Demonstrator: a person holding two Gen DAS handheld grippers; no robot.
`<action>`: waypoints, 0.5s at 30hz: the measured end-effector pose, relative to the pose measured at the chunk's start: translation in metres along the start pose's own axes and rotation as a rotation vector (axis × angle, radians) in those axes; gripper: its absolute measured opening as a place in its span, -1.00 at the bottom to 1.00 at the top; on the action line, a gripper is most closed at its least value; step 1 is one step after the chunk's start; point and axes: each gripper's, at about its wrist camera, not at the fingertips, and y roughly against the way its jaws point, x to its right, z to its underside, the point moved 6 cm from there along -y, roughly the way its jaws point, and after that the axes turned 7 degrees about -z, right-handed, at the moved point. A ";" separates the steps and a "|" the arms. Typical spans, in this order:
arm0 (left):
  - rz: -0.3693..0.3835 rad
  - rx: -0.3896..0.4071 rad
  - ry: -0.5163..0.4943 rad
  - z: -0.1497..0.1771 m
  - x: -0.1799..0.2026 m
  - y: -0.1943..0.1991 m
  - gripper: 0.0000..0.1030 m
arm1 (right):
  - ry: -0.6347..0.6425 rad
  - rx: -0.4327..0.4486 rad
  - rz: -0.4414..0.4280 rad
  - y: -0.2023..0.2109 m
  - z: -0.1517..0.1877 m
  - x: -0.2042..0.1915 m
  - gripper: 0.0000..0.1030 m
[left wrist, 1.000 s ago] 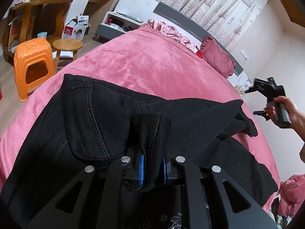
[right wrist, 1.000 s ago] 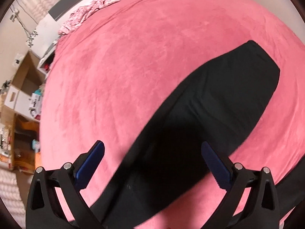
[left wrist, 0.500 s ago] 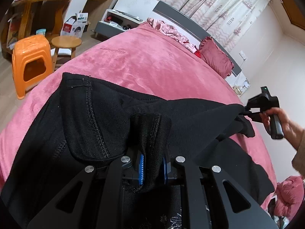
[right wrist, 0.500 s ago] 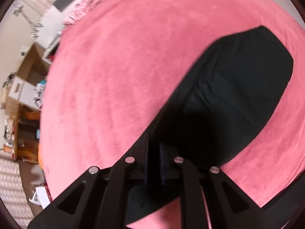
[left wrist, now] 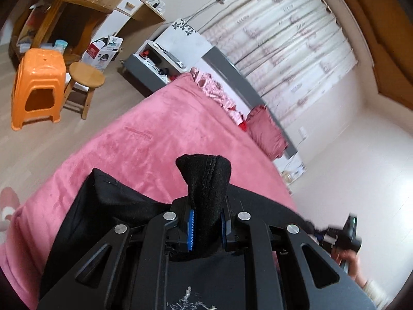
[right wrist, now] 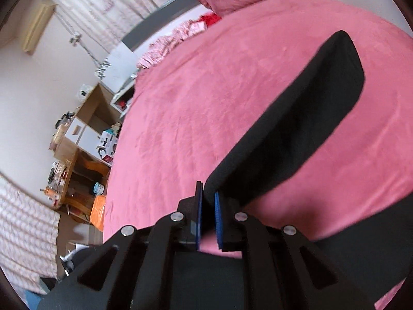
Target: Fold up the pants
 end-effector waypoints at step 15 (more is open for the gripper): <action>-0.139 -0.119 0.228 0.049 -0.068 0.040 -0.25 | -0.046 -0.072 0.049 -0.011 0.170 0.078 -0.81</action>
